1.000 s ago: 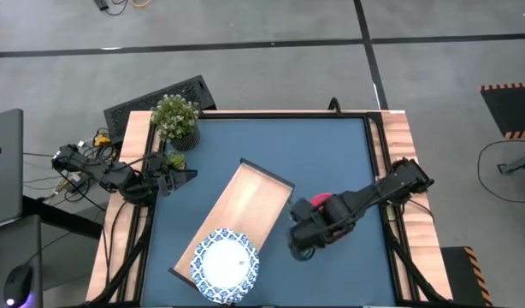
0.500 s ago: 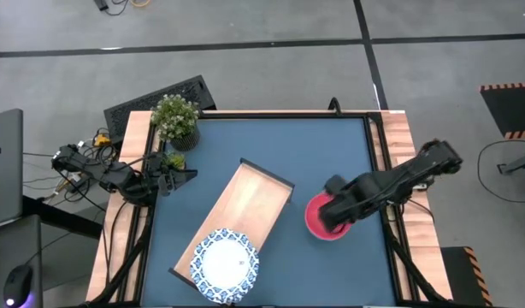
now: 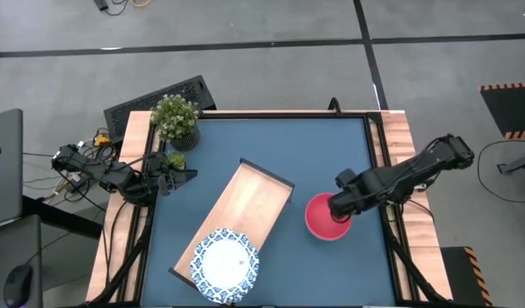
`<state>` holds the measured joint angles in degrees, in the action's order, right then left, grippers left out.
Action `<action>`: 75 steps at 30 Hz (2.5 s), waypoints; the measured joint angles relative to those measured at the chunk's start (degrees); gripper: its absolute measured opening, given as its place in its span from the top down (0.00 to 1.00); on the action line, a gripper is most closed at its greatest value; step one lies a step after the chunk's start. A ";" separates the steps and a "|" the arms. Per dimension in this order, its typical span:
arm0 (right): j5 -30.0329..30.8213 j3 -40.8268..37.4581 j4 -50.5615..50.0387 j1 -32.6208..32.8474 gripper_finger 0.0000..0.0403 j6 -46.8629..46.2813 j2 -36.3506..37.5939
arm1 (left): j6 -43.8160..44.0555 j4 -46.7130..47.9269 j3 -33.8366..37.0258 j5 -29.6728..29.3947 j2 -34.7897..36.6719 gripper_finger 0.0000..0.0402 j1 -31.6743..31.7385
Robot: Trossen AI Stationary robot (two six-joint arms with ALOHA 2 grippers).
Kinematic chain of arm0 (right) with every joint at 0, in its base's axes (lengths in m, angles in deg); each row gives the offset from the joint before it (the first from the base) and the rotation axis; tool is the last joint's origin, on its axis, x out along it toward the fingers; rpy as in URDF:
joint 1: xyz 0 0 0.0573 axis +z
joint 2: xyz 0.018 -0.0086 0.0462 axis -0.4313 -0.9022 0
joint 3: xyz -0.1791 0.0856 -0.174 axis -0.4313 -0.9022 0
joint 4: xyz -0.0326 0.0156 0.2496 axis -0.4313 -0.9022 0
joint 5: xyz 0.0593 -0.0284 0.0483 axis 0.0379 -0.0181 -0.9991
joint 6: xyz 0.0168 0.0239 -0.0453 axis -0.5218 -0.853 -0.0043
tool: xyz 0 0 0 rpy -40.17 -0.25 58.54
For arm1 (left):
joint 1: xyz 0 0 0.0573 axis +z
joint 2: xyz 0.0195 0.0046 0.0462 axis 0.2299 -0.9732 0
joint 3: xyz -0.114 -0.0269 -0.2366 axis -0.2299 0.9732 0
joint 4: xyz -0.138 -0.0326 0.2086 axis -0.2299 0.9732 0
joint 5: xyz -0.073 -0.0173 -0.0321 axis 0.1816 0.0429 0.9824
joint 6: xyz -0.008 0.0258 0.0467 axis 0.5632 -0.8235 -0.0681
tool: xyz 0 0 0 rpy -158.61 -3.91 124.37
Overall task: Place and stack bowls onto a shelf
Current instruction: Put the orange bowl on the shelf
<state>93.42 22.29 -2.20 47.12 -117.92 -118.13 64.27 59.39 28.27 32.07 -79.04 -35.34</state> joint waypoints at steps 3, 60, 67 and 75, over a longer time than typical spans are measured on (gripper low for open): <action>-0.13 -1.54 3.35 -1.11 0.46 1.56 0.02 | 0.30 0.00 0.00 -0.18 0.00 0.70 0.00; -3.43 24.48 12.57 -14.14 0.93 12.22 -0.06 | 0.19 0.03 0.00 -1.84 0.00 0.70 0.01; -6.57 38.95 12.63 -19.66 0.93 25.03 -14.02 | 0.30 0.02 0.00 -1.84 0.00 0.70 0.01; -12.86 49.56 12.24 -23.62 0.93 33.62 -26.78 | 0.43 0.02 0.00 -1.31 0.00 0.70 0.00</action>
<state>80.57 71.85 10.04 23.49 -84.30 -144.90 64.70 59.41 28.27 30.76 -79.04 -35.34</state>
